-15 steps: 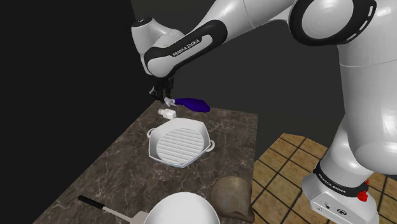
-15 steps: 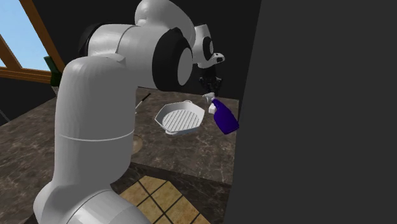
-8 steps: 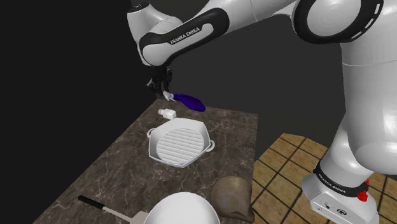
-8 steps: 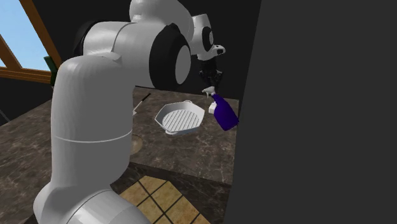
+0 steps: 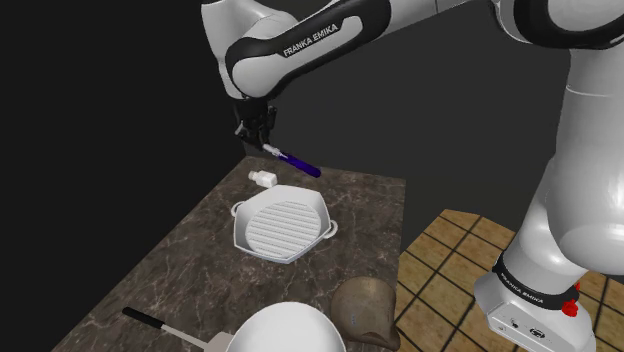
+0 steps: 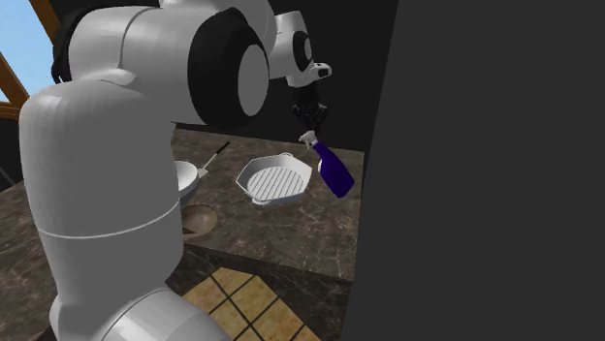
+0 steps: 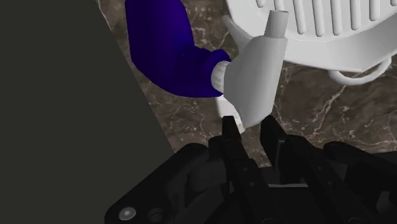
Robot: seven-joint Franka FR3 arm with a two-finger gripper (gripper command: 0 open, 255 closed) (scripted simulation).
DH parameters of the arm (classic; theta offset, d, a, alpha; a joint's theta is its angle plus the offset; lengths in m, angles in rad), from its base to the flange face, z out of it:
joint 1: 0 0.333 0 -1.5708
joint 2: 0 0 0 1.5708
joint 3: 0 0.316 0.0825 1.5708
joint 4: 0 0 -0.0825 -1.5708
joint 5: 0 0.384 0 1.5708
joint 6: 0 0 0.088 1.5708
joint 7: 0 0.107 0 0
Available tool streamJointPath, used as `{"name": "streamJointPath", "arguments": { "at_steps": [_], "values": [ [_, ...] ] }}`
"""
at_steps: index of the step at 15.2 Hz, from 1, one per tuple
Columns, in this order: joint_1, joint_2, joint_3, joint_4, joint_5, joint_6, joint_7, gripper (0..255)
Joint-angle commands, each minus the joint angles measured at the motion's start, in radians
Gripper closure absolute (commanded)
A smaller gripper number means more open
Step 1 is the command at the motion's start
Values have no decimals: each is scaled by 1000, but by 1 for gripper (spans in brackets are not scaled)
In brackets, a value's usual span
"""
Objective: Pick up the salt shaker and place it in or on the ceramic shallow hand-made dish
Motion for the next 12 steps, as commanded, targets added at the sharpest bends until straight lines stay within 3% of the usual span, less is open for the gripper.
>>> {"name": "streamJointPath", "arguments": {
  "at_steps": [1,6,7,8,12],
  "values": [
    [10,-72,12,-99,6,21,30,255],
    [39,-227,42,-290,28,45,93,255],
    [34,-200,37,-261,23,46,84,255],
    [34,-200,37,-261,23,46,84,0],
    [-1,-73,13,-172,60,82,5,0]
  ]
}}
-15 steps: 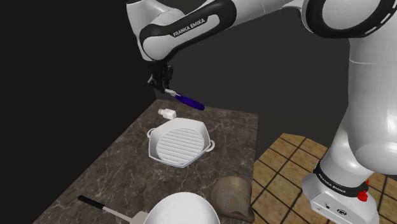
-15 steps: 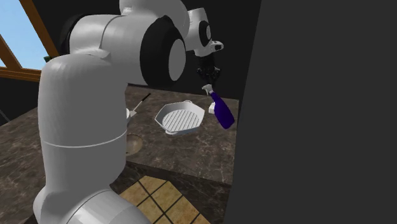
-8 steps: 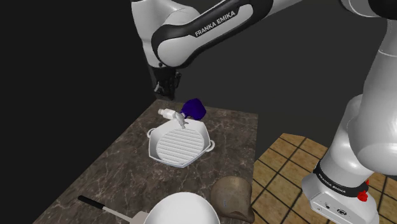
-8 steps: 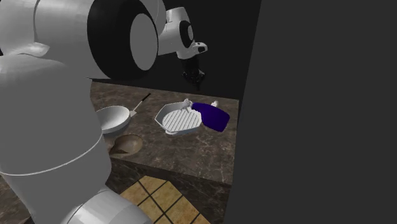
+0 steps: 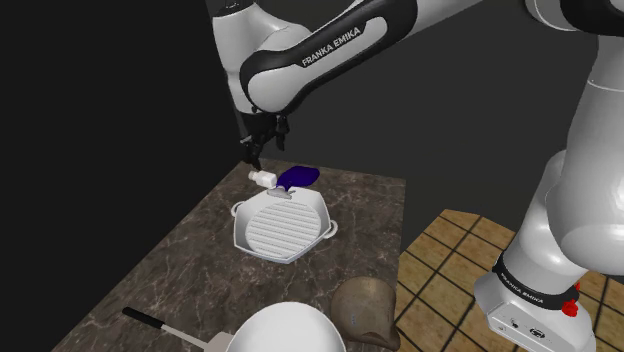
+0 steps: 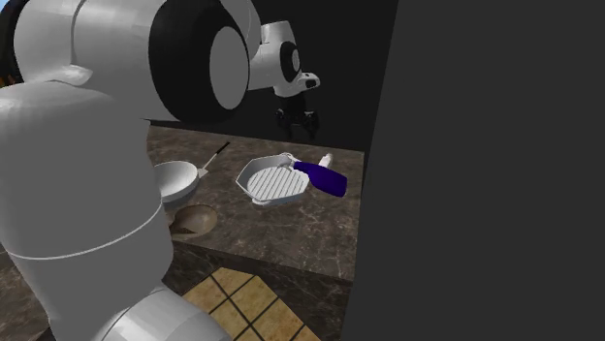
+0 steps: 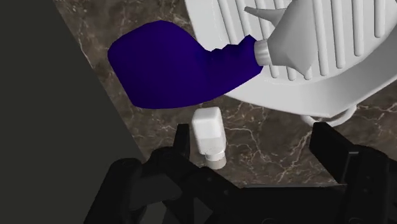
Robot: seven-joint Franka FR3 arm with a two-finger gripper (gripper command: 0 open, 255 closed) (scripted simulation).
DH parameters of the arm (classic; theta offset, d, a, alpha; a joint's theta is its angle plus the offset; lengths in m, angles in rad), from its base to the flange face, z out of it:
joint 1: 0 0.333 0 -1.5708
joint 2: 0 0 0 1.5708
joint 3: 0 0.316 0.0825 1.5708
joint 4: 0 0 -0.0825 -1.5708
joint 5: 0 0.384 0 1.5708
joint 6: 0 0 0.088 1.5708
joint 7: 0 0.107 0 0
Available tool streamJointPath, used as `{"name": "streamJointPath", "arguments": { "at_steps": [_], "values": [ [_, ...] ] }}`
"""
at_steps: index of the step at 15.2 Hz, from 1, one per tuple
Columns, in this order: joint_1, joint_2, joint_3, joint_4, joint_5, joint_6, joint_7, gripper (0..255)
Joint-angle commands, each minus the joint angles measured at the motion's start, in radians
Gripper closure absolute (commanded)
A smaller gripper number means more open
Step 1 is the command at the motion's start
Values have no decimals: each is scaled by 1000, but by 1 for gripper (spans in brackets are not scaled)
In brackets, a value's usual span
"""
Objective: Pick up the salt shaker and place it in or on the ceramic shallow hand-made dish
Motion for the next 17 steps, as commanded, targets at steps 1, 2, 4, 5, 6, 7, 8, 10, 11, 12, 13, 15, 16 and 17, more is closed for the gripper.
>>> {"name": "streamJointPath", "arguments": {
  "at_steps": [1,2,4,5,6,7,8,10,11,12,13,15,16,17],
  "values": [
    [-19,62,-10,37,19,23,-39,0],
    [-27,97,-14,65,29,27,-58,0],
    [-44,168,-20,126,49,32,-96,0],
    [-52,206,-22,160,59,32,-115,0],
    [-60,244,-23,195,68,31,-133,0],
    [-68,282,-24,232,77,28,-150,0],
    [-76,322,-24,272,86,23,-168,0],
    [-90,406,-23,359,103,9,-201,0],
    [-96,449,-22,407,111,-1,-218,0],
    [-100,477,-22,439,116,-9,-227,0],
    [-100,483,-22,435,115,1,-227,0],
    [-100,496,-24,427,112,21,-225,0],
    [-99,502,-25,424,111,30,-225,0],
    [-99,509,-26,422,110,40,-224,0]
  ]
}}
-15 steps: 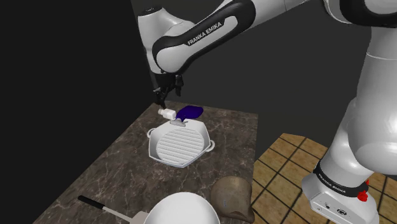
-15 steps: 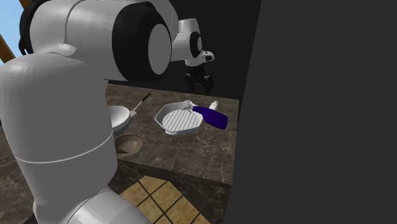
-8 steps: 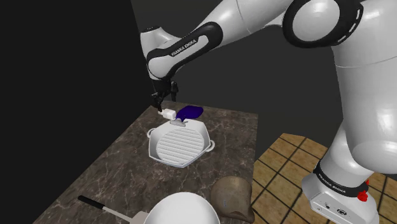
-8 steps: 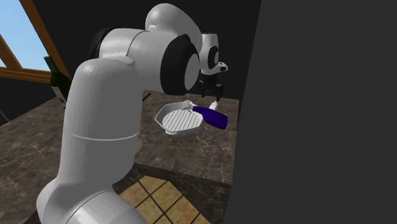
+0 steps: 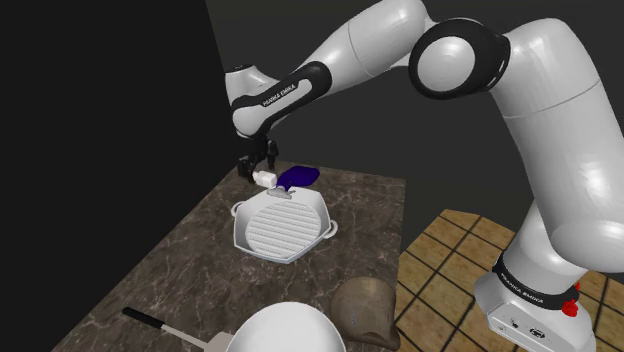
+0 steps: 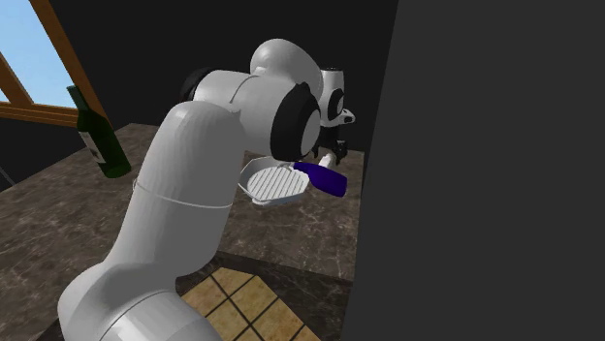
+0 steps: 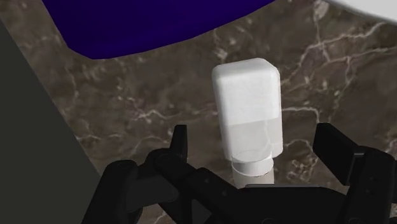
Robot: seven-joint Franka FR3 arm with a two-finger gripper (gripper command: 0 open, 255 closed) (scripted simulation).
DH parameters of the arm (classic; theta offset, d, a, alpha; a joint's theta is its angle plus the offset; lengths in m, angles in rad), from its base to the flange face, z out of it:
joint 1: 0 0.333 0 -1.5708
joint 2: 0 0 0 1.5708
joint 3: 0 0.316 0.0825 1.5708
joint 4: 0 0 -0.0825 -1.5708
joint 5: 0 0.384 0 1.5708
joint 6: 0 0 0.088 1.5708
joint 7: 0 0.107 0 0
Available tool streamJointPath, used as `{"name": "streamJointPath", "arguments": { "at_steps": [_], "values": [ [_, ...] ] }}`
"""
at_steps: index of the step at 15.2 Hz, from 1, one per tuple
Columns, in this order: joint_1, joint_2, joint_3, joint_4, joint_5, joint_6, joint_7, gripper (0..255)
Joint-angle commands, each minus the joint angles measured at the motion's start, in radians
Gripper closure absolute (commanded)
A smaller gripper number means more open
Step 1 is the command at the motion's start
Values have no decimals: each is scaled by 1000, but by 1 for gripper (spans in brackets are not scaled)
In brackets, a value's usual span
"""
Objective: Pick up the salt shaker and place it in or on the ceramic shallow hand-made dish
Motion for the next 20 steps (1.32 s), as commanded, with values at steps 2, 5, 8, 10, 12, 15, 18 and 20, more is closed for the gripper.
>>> {"name": "streamJointPath", "arguments": {
  "at_steps": [2,5,8,10,12,15,18,20],
  "values": [
    [2,26,-3,-1,-4,27,2,0],
    [2,30,-3,-2,-5,32,2,0],
    [2,30,-3,-2,-5,32,2,0],
    [2,30,-3,-2,-5,32,2,0],
    [2,30,-3,-2,-5,32,2,255],
    [2,30,-3,-2,-5,32,2,255],
    [2,29,-3,-3,-5,32,2,255],
    [2,30,-3,-2,-5,32,2,255]
  ]
}}
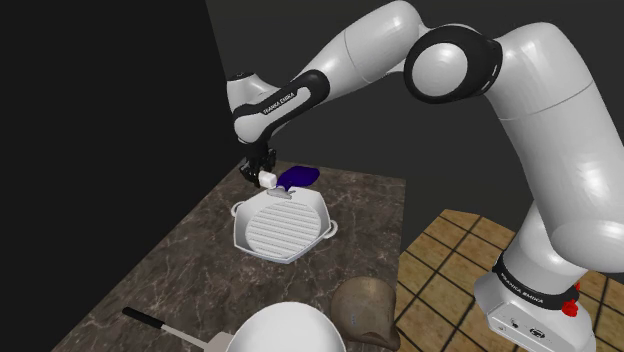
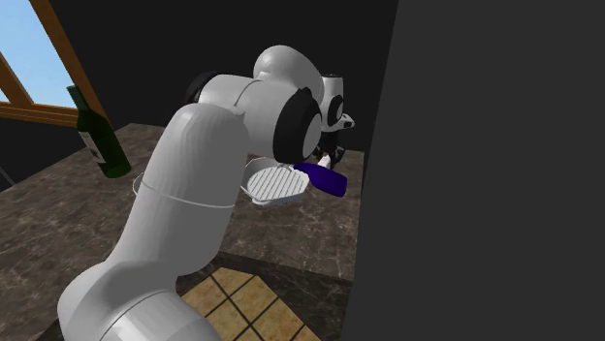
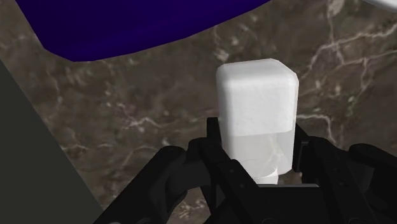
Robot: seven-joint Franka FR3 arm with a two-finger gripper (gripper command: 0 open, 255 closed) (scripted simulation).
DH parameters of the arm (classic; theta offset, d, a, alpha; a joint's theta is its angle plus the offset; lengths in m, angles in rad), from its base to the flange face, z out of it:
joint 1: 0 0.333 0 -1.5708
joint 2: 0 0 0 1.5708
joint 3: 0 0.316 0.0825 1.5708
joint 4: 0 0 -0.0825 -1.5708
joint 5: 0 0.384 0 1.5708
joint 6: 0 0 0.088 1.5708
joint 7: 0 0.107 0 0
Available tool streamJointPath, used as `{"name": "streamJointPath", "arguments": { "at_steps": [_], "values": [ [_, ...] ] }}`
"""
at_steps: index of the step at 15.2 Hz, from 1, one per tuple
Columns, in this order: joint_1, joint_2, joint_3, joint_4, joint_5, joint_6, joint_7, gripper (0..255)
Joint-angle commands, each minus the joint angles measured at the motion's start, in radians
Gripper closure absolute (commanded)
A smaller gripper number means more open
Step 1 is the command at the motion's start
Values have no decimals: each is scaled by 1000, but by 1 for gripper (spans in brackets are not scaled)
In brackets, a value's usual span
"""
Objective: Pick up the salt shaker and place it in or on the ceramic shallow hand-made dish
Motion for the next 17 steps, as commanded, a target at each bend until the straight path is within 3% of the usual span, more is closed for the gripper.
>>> {"name": "streamJointPath", "arguments": {
  "at_steps": [1,17],
  "values": [
    [-1,-6,0,3,1,-10,-1,255],
    [-3,-84,11,94,18,-178,-13,255]
  ]
}}
